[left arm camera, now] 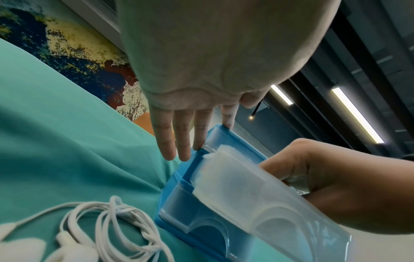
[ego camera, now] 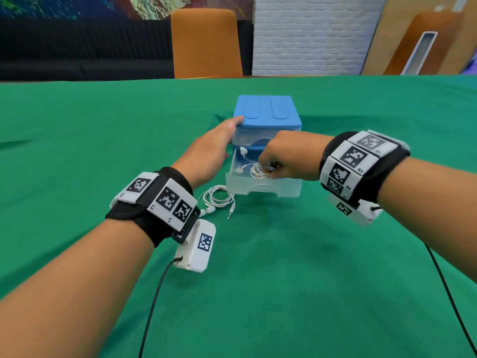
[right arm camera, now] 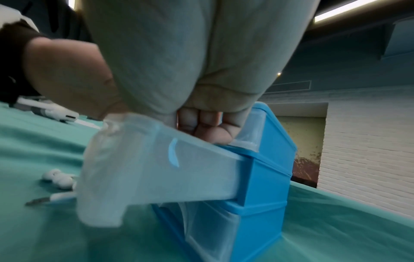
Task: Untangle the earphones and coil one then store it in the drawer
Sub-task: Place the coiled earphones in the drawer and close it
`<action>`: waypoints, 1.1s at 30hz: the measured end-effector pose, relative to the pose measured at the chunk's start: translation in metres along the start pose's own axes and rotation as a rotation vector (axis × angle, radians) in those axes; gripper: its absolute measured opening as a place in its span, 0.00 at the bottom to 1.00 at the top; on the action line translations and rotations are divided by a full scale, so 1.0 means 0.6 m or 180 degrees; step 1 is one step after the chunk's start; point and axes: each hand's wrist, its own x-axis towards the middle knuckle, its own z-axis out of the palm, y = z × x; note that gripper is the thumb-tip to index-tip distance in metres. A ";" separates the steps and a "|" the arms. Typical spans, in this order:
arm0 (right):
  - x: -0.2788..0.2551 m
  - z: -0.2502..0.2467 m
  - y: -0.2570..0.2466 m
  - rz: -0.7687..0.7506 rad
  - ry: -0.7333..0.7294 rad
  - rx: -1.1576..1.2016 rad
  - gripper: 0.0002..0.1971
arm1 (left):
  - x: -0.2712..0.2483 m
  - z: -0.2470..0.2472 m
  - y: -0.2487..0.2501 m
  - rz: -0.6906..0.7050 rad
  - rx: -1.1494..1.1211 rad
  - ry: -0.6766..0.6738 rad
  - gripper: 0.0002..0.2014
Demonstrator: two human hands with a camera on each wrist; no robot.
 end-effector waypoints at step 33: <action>-0.047 0.029 0.021 0.0943 0.0577 0.0755 0.67 | 0.016 0.021 -0.007 0.0203 -0.0109 0.0028 0.20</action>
